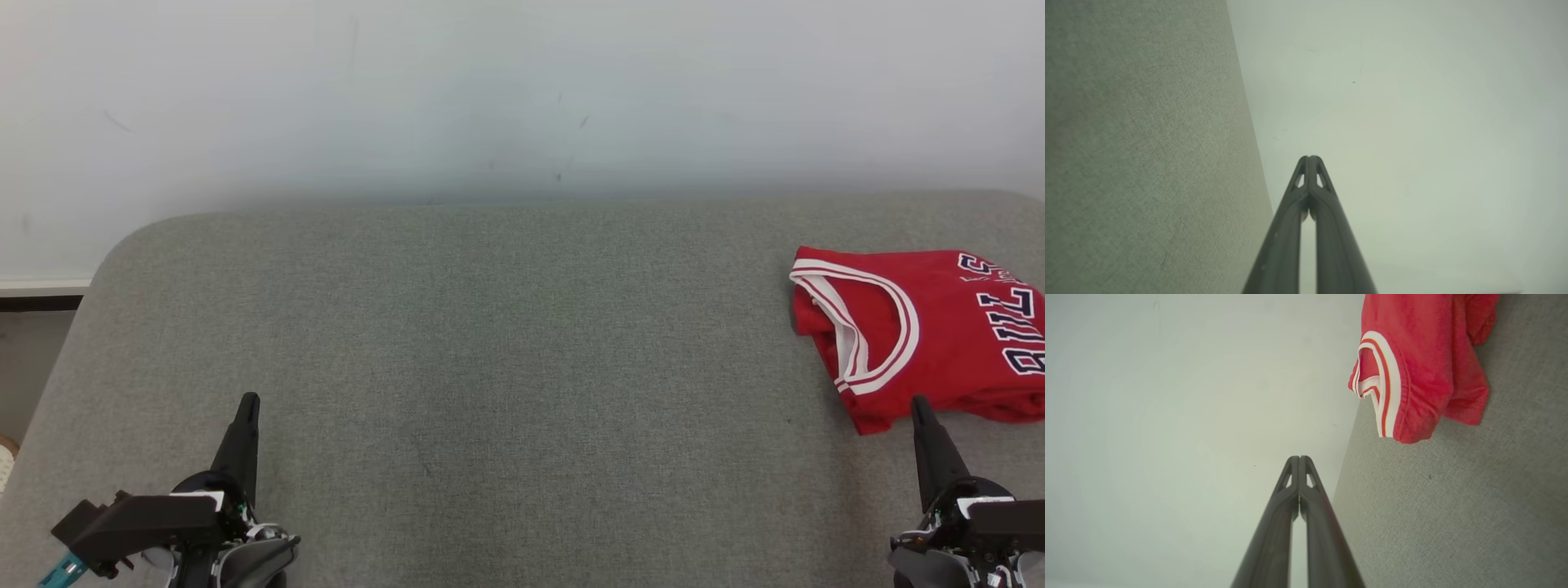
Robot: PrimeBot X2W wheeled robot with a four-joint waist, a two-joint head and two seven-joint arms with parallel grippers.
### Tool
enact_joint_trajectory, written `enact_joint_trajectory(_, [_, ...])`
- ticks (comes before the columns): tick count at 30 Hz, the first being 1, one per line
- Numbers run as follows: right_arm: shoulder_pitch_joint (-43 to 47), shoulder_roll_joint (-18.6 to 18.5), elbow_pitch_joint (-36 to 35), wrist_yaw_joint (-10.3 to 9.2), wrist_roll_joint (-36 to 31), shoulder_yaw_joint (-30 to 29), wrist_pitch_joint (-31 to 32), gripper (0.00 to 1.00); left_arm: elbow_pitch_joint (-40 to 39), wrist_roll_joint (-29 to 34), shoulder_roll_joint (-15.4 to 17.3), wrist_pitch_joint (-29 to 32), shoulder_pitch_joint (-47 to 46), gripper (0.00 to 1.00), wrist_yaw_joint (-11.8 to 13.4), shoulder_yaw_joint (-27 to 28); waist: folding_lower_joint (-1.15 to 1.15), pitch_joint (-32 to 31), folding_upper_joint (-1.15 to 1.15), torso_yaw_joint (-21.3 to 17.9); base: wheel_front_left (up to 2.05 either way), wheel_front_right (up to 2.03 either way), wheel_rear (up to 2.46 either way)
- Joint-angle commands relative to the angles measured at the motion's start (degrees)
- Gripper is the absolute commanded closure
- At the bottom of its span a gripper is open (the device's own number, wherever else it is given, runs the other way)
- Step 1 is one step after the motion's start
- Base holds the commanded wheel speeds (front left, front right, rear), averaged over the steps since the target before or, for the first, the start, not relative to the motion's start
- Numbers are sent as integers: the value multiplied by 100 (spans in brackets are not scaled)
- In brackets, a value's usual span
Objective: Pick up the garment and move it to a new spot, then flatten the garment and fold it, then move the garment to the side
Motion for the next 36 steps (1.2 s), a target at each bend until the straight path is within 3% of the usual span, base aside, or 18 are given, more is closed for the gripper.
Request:
enact_joint_trajectory(1, [-106, -48, 11, 1, 132, -27, 38, 100, 10, -127, 1, 40, -110, 100, -52, 49, 0, 4, 0, -8, 0, 0, 0])
enact_joint_trajectory(13, [-208, -51, 82, 0, 563, -60, 120, 100, 76, -489, -54, 128, -171, 100, -104, 143, 0, 33, 0, -65, 0, 0, 0])
enact_joint_trajectory(36, [-195, -49, 78, 0, 538, -56, 117, 100, 69, -467, -48, 127, -166, 100, -98, 136, 0, 33, 0, -65, 0, 0, 0])
